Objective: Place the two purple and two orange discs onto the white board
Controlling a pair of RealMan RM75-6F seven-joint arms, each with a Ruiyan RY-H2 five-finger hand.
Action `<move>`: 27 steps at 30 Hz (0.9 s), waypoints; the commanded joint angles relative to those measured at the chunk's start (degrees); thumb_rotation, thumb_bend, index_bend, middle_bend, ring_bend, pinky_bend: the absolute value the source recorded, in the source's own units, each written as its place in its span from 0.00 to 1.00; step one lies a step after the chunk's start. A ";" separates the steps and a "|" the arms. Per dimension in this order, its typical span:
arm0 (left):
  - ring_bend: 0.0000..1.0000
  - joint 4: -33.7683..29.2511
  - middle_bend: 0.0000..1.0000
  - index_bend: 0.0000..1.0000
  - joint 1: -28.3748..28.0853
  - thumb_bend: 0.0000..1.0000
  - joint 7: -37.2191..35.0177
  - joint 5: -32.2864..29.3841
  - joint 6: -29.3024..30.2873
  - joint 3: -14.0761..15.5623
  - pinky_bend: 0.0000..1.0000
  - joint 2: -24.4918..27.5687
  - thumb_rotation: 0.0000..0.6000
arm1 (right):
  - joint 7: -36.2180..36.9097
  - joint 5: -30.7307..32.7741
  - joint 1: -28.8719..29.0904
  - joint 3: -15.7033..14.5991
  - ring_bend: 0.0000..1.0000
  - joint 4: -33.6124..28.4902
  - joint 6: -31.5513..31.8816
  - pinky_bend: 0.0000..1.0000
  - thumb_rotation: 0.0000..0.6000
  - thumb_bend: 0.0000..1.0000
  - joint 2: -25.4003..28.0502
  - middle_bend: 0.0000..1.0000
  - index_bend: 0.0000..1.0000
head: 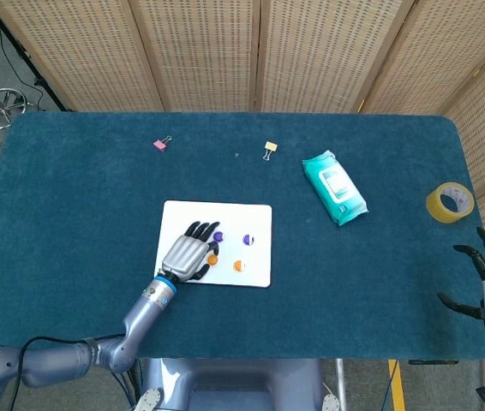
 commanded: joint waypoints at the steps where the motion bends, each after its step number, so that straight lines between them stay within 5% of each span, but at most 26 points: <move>1: 0.00 0.09 0.00 0.56 -0.04 0.42 0.28 -0.40 0.27 0.07 0.00 -0.07 1.00 | 0.04 0.01 -0.04 0.05 0.00 -0.02 0.07 0.00 1.00 0.09 0.05 0.00 0.24; 10: 0.00 0.00 0.00 0.54 -0.23 0.42 0.30 -1.25 0.44 0.33 0.00 -0.33 1.00 | -0.04 -0.01 -0.02 0.13 0.00 -0.09 0.00 0.00 1.00 0.09 0.08 0.00 0.24; 17: 0.00 -0.54 0.00 0.33 -0.22 0.41 -0.85 -1.25 -0.12 0.77 0.00 0.51 1.00 | -0.09 -0.07 -0.12 0.13 0.00 -0.16 0.07 0.00 1.00 0.09 0.16 0.00 0.24; 27: 0.00 -3.36 0.00 0.24 0.44 0.41 -3.11 0.18 1.14 0.90 0.00 2.84 1.00 | -0.31 -0.28 -0.06 0.08 0.00 -0.34 -0.02 0.00 1.00 0.09 0.17 0.00 0.24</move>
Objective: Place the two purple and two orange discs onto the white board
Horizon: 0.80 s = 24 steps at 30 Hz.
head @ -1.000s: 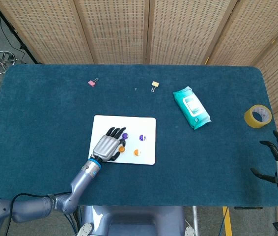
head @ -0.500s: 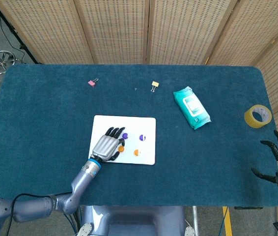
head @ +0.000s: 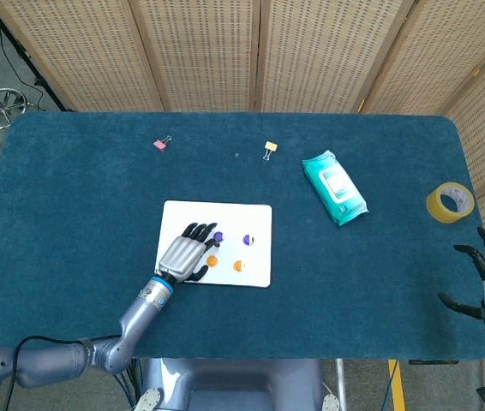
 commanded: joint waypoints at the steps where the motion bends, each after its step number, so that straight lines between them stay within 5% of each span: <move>1: 0.00 -1.46 0.00 0.23 0.56 0.40 -1.63 1.31 1.05 -0.10 0.00 1.16 1.00 | -0.06 -0.07 0.01 -0.03 0.00 0.01 0.00 0.00 1.00 0.09 0.00 0.00 0.24; 9: 0.00 -11.79 0.00 0.00 6.02 0.38 -9.38 10.94 10.65 0.87 0.00 11.55 1.00 | -0.51 -1.02 -0.10 -0.19 0.00 -0.50 0.72 0.00 1.00 0.09 0.14 0.00 0.23; 19: 0.00 -18.81 0.00 0.00 17.87 0.10 -16.12 20.48 26.98 5.55 0.00 27.85 1.00 | -2.21 -4.51 -0.20 -0.70 0.00 -1.46 3.32 0.00 1.00 0.00 -0.01 0.00 0.01; 24: 0.00 -18.99 0.00 0.00 24.49 0.03 -20.59 21.80 33.15 8.40 0.00 33.91 1.00 | -5.12 -5.25 -0.34 -0.50 0.00 -2.34 4.75 0.00 1.00 0.00 -0.15 0.00 0.00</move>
